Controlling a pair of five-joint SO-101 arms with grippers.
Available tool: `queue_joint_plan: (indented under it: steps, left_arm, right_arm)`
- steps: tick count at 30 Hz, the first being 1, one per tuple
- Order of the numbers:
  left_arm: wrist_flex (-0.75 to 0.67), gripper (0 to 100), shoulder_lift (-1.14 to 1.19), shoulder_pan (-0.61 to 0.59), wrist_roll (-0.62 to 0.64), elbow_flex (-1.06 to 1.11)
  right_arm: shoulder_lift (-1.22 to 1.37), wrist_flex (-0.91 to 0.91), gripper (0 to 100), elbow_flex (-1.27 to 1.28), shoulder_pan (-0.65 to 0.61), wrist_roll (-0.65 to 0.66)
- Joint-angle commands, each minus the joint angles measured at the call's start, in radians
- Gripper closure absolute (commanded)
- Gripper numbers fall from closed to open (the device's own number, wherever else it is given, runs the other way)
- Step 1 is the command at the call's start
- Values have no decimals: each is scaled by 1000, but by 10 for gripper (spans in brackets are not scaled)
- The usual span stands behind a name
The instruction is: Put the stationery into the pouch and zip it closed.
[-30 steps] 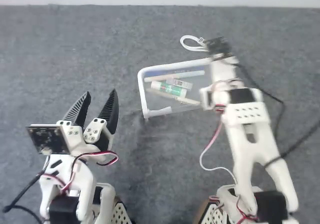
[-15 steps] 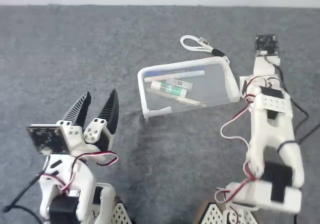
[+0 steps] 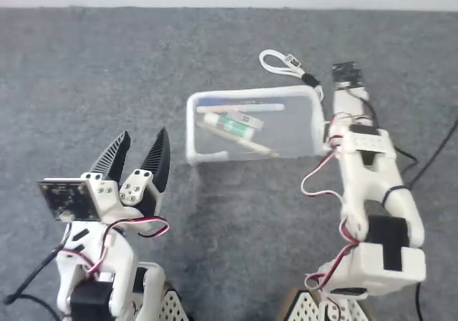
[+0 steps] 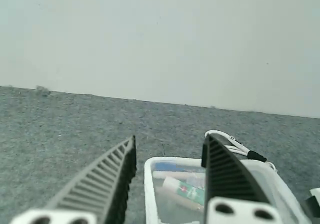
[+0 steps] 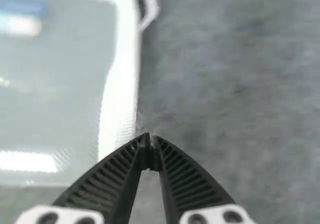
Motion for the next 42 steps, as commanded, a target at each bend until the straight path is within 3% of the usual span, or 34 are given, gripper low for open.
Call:
queue_joint_plan:
  steps: [1,8,15,18,22,27,42]
  left_arm:
    - [-28,797,-21,-3,14,-10]
    - [-28,797,-21,-5,12,-10]
    - [-28,797,-21,-5,12,-10]
    - [-28,797,-21,-5,12,-10]
    - [-28,797,-21,-5,12,-10]
    - [-28,797,-21,-5,12,-10]
    - [-28,797,-21,-5,12,-7]
  right_arm:
    - [-99,110,992,-46,-105,6]
    - [-232,288,992,-44,-314,2]
    - [-262,265,992,-49,-522,2]
    - [-292,251,992,-81,-479,-12]
    - [-317,259,989,-161,-335,-175]
    - [-274,249,865,-230,-232,-255]
    - [328,260,842,-717,-160,-265]
